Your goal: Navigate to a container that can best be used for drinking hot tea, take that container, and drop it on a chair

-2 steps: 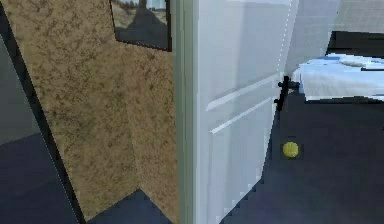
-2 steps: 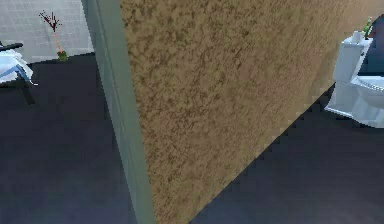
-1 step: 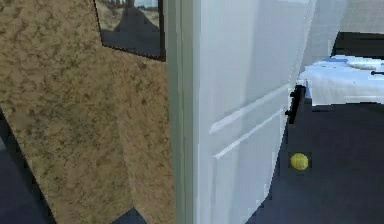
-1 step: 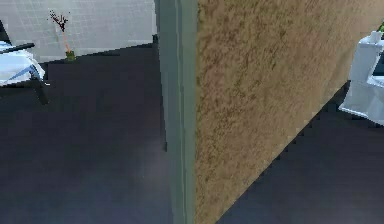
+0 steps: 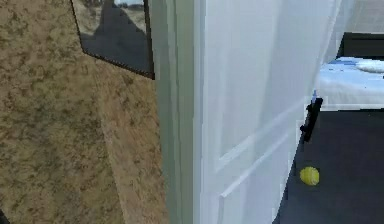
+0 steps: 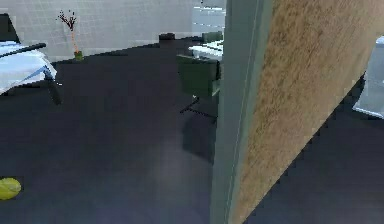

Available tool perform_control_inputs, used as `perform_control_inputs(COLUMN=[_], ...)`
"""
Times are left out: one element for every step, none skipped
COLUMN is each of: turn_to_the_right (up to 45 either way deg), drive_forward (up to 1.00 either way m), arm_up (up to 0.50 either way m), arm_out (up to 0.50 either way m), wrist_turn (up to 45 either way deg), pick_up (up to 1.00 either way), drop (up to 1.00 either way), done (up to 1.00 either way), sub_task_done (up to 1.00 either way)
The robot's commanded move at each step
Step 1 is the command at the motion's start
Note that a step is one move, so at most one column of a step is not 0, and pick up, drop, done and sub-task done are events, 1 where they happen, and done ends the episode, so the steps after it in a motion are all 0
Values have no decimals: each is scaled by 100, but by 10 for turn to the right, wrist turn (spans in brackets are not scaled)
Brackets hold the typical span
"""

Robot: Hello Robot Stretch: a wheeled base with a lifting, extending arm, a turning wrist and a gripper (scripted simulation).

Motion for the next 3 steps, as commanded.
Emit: perform_control_inputs(turn_to_the_right=[450,180,0], drive_forward=[0,0,45], arm_up=[0,0,0], arm_out=[0,0,0], wrist_turn=[0,0,0], pick_up=[0,0,0], drop=[0,0,0], done=[0,0,0], sub_task_done=[0,0,0])
